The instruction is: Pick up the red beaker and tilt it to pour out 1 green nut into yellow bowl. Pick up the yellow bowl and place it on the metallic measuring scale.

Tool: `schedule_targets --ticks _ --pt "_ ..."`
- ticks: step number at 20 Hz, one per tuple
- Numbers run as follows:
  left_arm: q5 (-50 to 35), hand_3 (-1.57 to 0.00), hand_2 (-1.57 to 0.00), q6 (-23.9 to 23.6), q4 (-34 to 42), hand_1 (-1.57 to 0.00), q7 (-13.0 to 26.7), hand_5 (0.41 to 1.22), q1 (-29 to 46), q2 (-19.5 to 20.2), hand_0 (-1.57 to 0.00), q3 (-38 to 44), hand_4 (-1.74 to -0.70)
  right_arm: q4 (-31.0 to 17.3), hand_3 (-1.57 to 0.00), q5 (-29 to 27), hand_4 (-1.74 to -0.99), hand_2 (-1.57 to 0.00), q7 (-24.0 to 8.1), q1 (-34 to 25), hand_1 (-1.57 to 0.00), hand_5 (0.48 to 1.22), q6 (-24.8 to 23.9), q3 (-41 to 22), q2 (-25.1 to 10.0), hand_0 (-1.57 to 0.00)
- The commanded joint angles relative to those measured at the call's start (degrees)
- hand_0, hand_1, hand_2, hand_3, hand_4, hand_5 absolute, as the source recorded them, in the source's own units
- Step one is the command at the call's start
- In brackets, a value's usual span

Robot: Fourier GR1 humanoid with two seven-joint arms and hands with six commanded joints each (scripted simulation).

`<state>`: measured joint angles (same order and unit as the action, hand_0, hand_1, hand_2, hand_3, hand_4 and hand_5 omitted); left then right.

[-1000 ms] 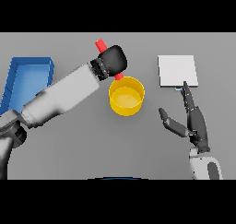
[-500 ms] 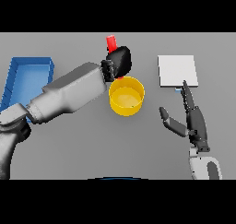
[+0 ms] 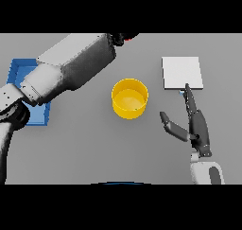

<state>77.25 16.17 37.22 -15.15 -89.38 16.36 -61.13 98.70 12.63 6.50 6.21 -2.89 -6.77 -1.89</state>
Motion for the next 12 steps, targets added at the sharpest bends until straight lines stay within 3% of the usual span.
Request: schedule_targets --ticks 1,3,7,12 --pt "-0.66 -1.57 -1.57 -1.81 -1.54 -1.57 -0.01 1.221 -1.19 1.62 -1.57 1.85 -1.72 -0.09 0.00 -0.64 -1.131 0.00 -0.24 -0.39 0.00 0.553 0.55 0.49 -0.67 0.00" --pt "-3.41 -1.57 -1.57 -1.80 -5.85 -1.57 1.47 1.221 -4.44 3.14 -1.57 7.02 -1.72 -0.16 0.00 -1.23 -1.117 0.00 -0.89 -1.19 0.00 0.554 1.07 0.44 -0.63 0.00" --pt "-16.14 -1.51 -1.57 2.65 -14.86 -1.57 8.99 1.221 -6.94 7.18 -1.57 24.08 -1.73 -1.69 0.00 -1.58 -1.104 0.00 1.43 -1.39 0.00 0.576 2.25 0.18 -1.16 0.00" --pt "-34.29 -1.54 -1.57 0.50 -22.57 -1.57 13.15 1.221 -1.98 15.79 -1.57 44.13 -1.74 -2.51 0.00 -1.82 -1.118 0.00 1.32 -3.05 0.00 0.595 2.22 0.41 -1.43 0.00"
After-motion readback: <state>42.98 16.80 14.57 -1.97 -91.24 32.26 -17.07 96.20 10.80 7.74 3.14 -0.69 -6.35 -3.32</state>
